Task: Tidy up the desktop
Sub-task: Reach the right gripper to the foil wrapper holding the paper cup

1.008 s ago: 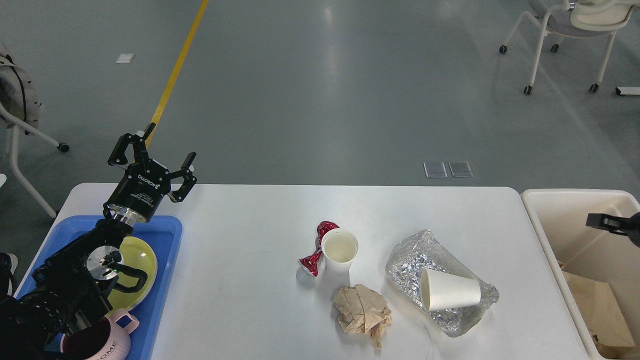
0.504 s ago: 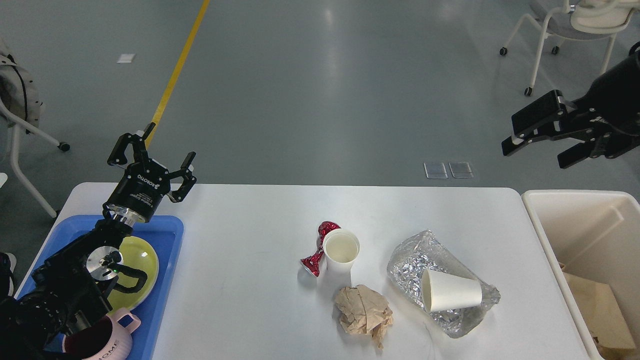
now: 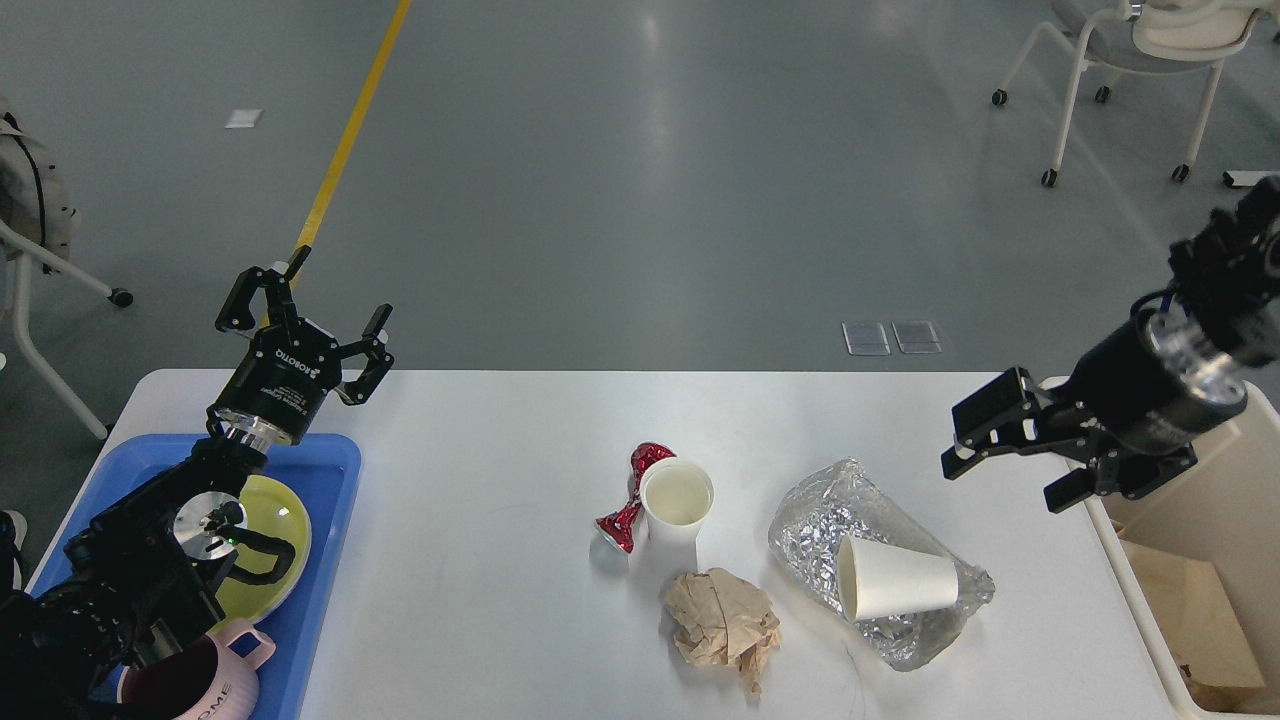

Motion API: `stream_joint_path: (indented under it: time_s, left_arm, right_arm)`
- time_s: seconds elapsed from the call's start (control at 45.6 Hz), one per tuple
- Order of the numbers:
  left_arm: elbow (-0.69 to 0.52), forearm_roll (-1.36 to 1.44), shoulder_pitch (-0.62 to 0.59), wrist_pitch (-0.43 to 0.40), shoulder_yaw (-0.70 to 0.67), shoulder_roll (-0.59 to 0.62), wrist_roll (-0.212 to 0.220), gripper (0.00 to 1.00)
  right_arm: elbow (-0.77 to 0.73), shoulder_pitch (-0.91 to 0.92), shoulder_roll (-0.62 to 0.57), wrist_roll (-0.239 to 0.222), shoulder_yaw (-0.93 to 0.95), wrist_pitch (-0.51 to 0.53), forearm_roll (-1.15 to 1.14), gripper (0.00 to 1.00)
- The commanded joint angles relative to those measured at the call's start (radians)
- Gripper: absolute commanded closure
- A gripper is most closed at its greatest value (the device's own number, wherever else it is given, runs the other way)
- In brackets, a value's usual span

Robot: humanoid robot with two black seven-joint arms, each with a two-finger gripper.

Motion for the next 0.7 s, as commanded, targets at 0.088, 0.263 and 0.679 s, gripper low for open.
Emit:
stream_joint_path:
  time_s: [0.088,0.263,0.679]
  left_arm:
    - [0.000,0.000,0.000,0.001,0.002,0.000,0.000,0.00]
    - [0.000,0.000,0.000,0.001,0.002,0.000,0.000,0.00]
    - [0.000,0.000,0.000,0.001,0.002,0.000,0.000,0.00]
  right_arm:
    - [-0.047,-0.286,0.074,-0.012,0.051,-0.303,0.091,0.00]
    - [-0.114,-0.426,0.108,-0.052,0.063,-0.426,0.093,0.00]
    - [-0.179,-0.596,0.113,-0.061,0.178,-0.563,0.090,0.75]
